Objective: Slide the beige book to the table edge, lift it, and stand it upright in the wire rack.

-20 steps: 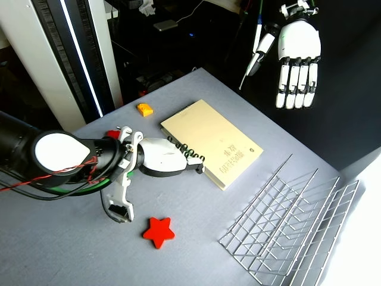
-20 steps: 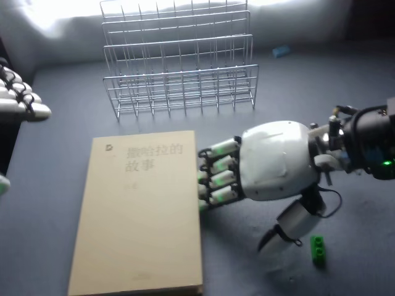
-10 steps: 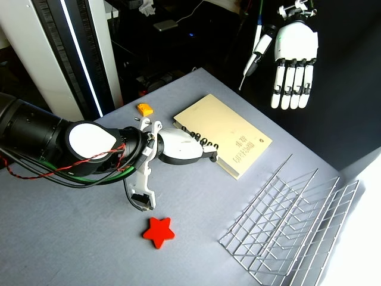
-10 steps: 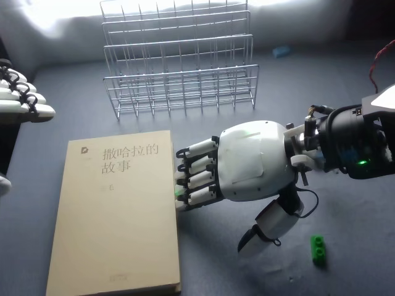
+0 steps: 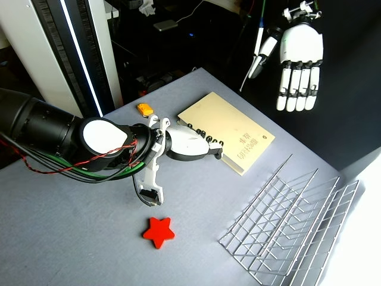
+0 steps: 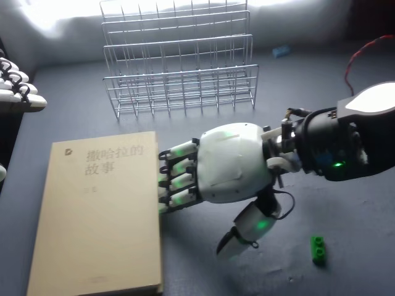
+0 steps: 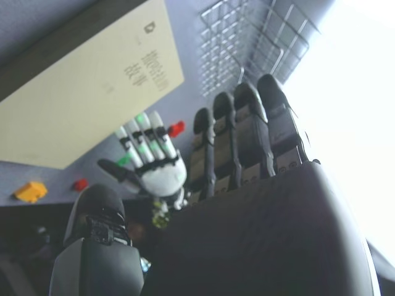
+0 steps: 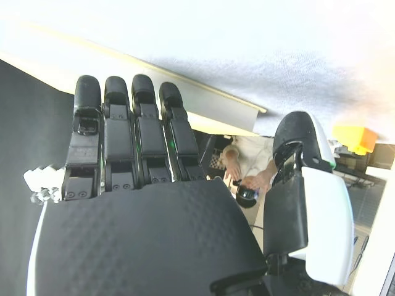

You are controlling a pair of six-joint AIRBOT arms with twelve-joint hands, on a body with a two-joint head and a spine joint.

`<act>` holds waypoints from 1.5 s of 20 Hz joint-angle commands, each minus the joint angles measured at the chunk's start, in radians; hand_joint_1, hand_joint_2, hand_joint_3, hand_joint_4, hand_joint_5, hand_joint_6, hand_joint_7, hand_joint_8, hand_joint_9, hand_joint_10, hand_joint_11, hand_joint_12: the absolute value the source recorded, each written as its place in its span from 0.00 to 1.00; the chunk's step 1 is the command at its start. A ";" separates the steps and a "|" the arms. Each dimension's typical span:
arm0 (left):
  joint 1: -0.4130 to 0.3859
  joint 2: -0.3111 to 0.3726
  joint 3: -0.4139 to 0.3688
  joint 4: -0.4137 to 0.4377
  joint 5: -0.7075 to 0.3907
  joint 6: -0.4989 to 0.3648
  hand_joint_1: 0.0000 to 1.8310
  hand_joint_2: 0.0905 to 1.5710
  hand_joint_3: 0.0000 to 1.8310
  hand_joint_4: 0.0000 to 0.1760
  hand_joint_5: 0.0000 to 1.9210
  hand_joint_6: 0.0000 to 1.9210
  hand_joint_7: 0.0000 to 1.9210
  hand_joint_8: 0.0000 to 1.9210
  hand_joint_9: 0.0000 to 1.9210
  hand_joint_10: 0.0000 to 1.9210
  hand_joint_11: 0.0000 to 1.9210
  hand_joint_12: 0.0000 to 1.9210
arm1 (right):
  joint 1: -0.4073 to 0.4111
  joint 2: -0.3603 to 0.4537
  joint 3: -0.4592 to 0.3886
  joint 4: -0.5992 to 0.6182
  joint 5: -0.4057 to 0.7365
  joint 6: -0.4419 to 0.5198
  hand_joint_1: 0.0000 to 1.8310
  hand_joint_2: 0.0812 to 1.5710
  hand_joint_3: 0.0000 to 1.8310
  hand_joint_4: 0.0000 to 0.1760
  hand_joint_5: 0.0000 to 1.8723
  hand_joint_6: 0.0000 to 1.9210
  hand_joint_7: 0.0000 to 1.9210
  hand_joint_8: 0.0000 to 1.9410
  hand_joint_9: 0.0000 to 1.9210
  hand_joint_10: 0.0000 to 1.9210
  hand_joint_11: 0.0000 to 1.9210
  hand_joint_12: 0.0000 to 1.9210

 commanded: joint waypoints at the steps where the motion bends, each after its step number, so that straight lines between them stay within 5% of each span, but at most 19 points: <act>1: -0.009 0.008 0.009 -0.060 -0.060 -0.011 0.04 0.70 0.00 0.00 0.13 0.00 0.13 0.00 0.11 0.00 0.00 0.23 | 0.018 -0.007 -0.002 0.048 0.030 0.007 0.08 0.64 0.00 0.00 0.14 0.00 0.15 0.00 0.14 0.00 0.00 0.39; 6: -0.003 0.002 0.017 -0.115 -0.051 -0.092 0.05 0.70 0.00 0.00 0.11 0.00 0.11 0.00 0.09 0.00 0.00 0.21 | 0.031 -0.038 0.014 0.048 0.017 0.013 0.05 0.65 0.00 0.00 0.14 0.00 0.14 0.00 0.13 0.00 0.00 0.37; 11: 0.000 -0.017 0.027 -0.328 0.010 -0.111 0.04 0.70 0.00 0.00 0.13 0.00 0.13 0.00 0.10 0.00 0.00 0.25 | 0.035 -0.060 0.023 0.049 0.006 0.019 0.06 0.65 0.00 0.00 0.14 0.00 0.15 0.00 0.13 0.00 0.00 0.38; 20: -0.019 -0.006 -0.004 -0.380 0.400 -0.152 0.06 0.70 0.00 0.00 0.11 0.00 0.11 0.00 0.10 0.00 0.00 0.26 | 0.040 -0.136 0.072 0.048 0.014 0.022 0.08 0.65 0.00 0.00 0.14 0.00 0.14 0.00 0.14 0.00 0.00 0.40; 25: -0.025 -0.005 -0.011 -0.605 0.554 0.052 0.05 0.70 0.00 0.00 0.11 0.00 0.12 0.00 0.10 0.00 0.00 0.26 | 0.057 -0.170 0.092 0.048 0.009 0.023 0.04 0.66 0.00 0.00 0.13 0.00 0.13 0.00 0.13 0.00 0.00 0.38; 30: -0.038 -0.007 -0.015 -0.614 0.682 0.095 0.05 0.70 0.00 0.00 0.12 0.00 0.12 0.00 0.11 0.00 0.00 0.27 | 0.065 -0.195 0.105 0.048 0.010 0.028 0.06 0.65 0.00 0.00 0.15 0.01 0.15 0.01 0.14 0.01 0.00 0.41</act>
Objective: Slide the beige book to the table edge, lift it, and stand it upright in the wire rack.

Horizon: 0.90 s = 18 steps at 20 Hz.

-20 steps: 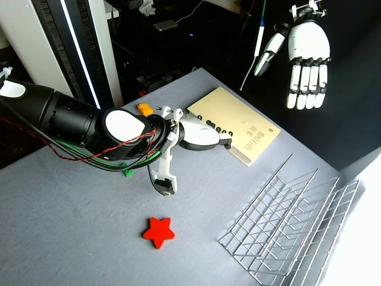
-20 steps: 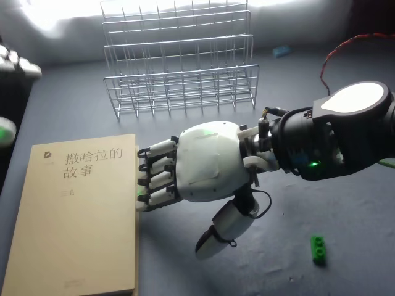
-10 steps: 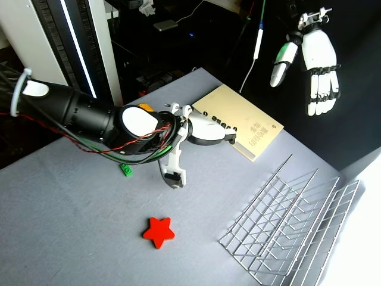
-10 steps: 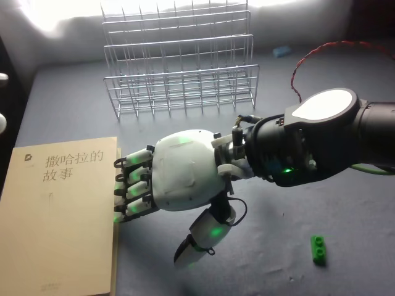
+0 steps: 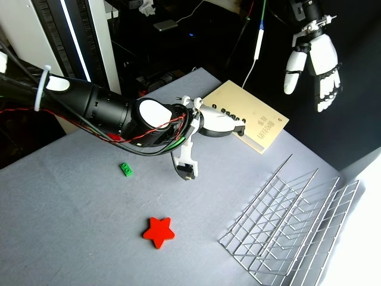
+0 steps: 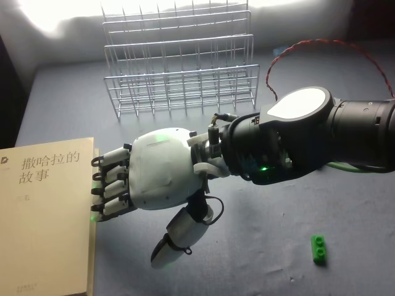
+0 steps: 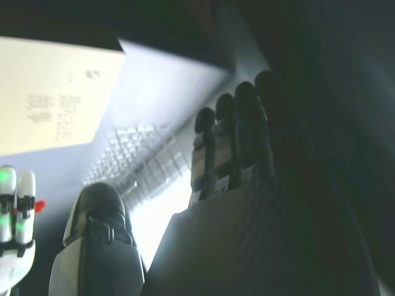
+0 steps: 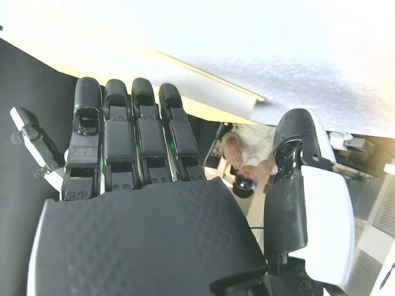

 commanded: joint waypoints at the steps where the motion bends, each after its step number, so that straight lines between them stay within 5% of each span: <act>1: -0.009 0.013 0.006 -0.008 -0.033 0.005 0.05 0.70 0.00 0.00 0.12 0.00 0.12 0.00 0.11 0.00 0.00 0.27 | 0.015 0.002 -0.001 0.046 0.033 0.004 0.08 0.65 0.00 0.00 0.15 0.01 0.15 0.00 0.14 0.01 0.00 0.41; 5: -0.009 0.014 0.022 -0.008 0.008 0.022 0.06 0.69 0.00 0.00 0.14 0.00 0.15 0.00 0.13 0.00 0.00 0.31 | 0.018 -0.005 -0.014 0.046 0.020 0.014 0.06 0.65 0.00 0.00 0.14 0.00 0.14 0.00 0.14 0.00 0.00 0.39; 11: -0.009 0.003 0.040 -0.008 -0.105 0.072 0.04 0.70 0.00 0.00 0.11 0.00 0.11 0.00 0.09 0.00 0.00 0.25 | 0.022 -0.015 -0.020 0.046 0.014 0.017 0.06 0.65 0.00 0.00 0.15 0.00 0.16 0.00 0.15 0.01 0.00 0.41; 18: 0.000 -0.002 0.076 -0.008 -0.186 0.068 0.06 0.69 0.00 0.00 0.17 0.00 0.14 0.00 0.12 0.00 0.00 0.31 | 0.021 -0.019 -0.025 0.046 0.007 0.017 0.10 0.64 0.00 0.00 0.15 0.00 0.17 0.00 0.16 0.00 0.00 0.41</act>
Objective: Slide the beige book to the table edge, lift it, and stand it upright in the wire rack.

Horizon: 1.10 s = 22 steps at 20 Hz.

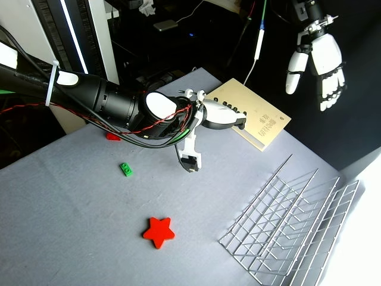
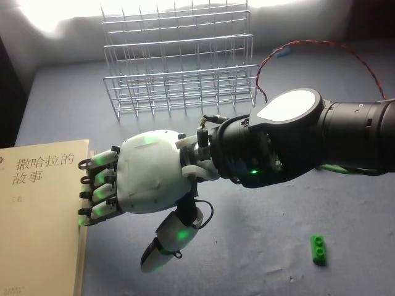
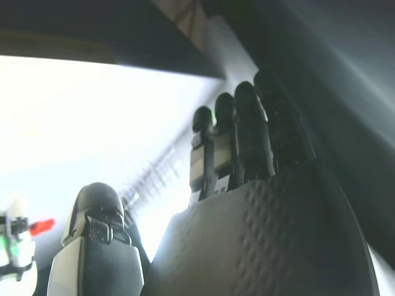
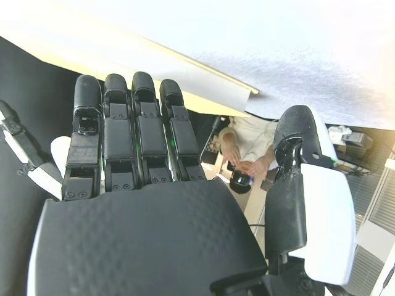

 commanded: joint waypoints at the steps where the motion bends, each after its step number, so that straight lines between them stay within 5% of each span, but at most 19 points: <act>1: -0.004 0.007 0.020 -0.009 -0.082 -0.002 0.06 0.69 0.00 0.00 0.17 0.00 0.14 0.00 0.12 0.00 0.00 0.31 | 0.010 -0.002 -0.006 0.046 0.024 0.005 0.10 0.64 0.00 0.00 0.15 0.00 0.17 0.00 0.16 0.00 0.00 0.41; 5: 0.010 0.001 0.030 -0.009 -0.094 -0.016 0.06 0.70 0.00 0.00 0.16 0.00 0.15 0.00 0.13 0.00 0.00 0.32 | 0.005 -0.005 -0.006 0.046 0.016 0.007 0.08 0.65 0.00 0.00 0.14 0.00 0.14 0.00 0.13 0.00 0.00 0.36; 12: 0.041 0.001 0.024 -0.072 -0.172 -0.268 0.04 0.70 0.00 0.00 0.15 0.00 0.13 0.00 0.11 0.00 0.00 0.30 | -0.004 -0.027 -0.002 0.046 0.006 0.013 0.07 0.65 0.00 0.00 0.14 0.00 0.15 0.00 0.15 0.00 0.00 0.40; 16: 0.044 0.014 0.000 -0.040 -0.200 -0.269 0.04 0.69 0.00 0.00 0.15 0.00 0.14 0.00 0.12 0.00 0.00 0.33 | -0.004 -0.040 0.007 0.046 0.004 0.012 0.06 0.65 0.00 0.00 0.14 0.00 0.16 0.00 0.16 0.00 0.00 0.40; 22: 0.051 0.020 0.010 -0.039 -0.086 -0.364 0.05 0.70 0.00 0.00 0.14 0.00 0.13 0.00 0.11 0.00 0.00 0.30 | -0.006 -0.002 -0.014 0.039 0.004 0.010 0.06 0.65 0.00 0.00 0.14 0.00 0.15 0.00 0.15 0.00 0.00 0.40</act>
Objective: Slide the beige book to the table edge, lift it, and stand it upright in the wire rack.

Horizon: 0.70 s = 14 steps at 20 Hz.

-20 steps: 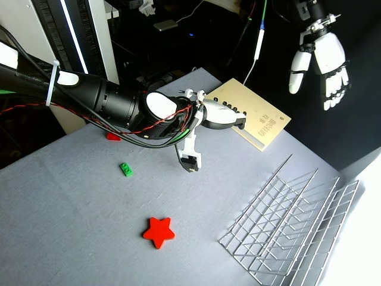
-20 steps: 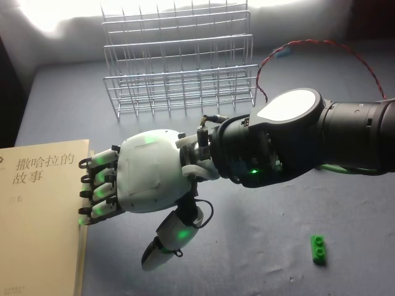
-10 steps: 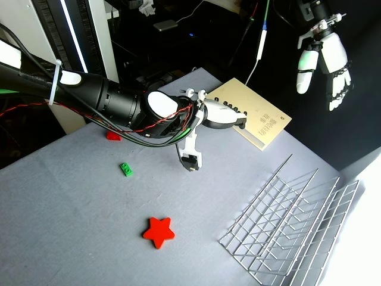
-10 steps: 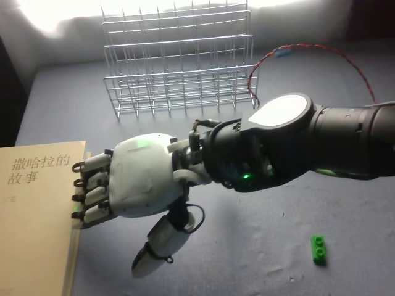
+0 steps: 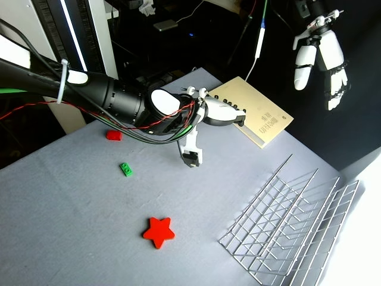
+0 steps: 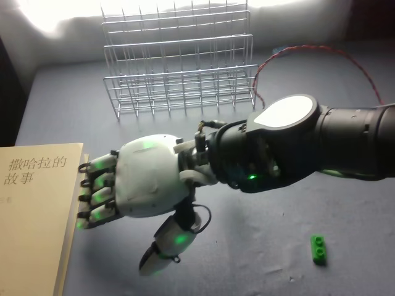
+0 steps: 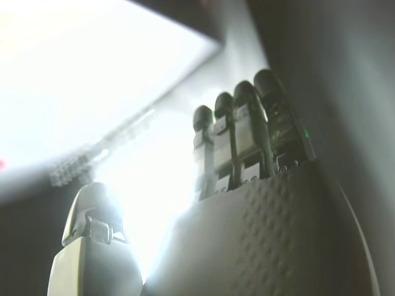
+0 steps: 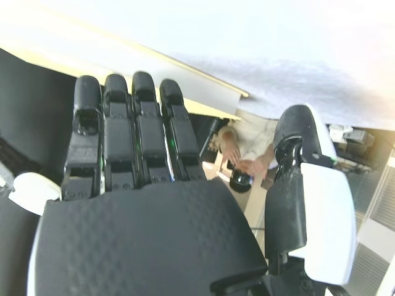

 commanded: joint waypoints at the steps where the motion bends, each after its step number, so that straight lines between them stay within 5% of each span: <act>1: -0.005 0.010 0.011 -0.019 -0.066 -0.016 0.04 0.70 0.00 0.00 0.14 0.00 0.13 0.00 0.11 0.00 0.00 0.28 | 0.002 0.004 -0.004 0.038 0.032 0.005 0.06 0.65 0.00 0.00 0.13 0.00 0.14 0.00 0.14 0.00 0.00 0.39; 6: -0.002 0.009 0.012 -0.025 0.007 -0.127 0.05 0.69 0.00 0.00 0.15 0.00 0.14 0.00 0.12 0.00 0.00 0.32 | 0.004 0.049 -0.028 0.038 0.040 0.012 0.06 0.65 0.00 0.00 0.14 0.00 0.15 0.00 0.15 0.00 0.00 0.41; 11: 0.020 -0.002 0.025 -0.024 0.042 -0.379 0.04 0.70 0.00 0.00 0.14 0.00 0.13 0.00 0.11 0.00 0.00 0.30 | 0.006 0.144 -0.092 0.038 0.040 0.022 0.07 0.64 0.00 0.00 0.14 0.00 0.14 0.00 0.14 0.00 0.00 0.40; 14: 0.022 0.000 0.011 0.114 0.112 -0.639 0.04 0.70 0.00 0.00 0.13 0.00 0.12 0.00 0.10 0.00 0.00 0.25 | 0.005 0.216 -0.135 0.038 0.052 0.026 0.07 0.64 0.00 0.00 0.15 0.00 0.15 0.00 0.15 0.00 0.00 0.41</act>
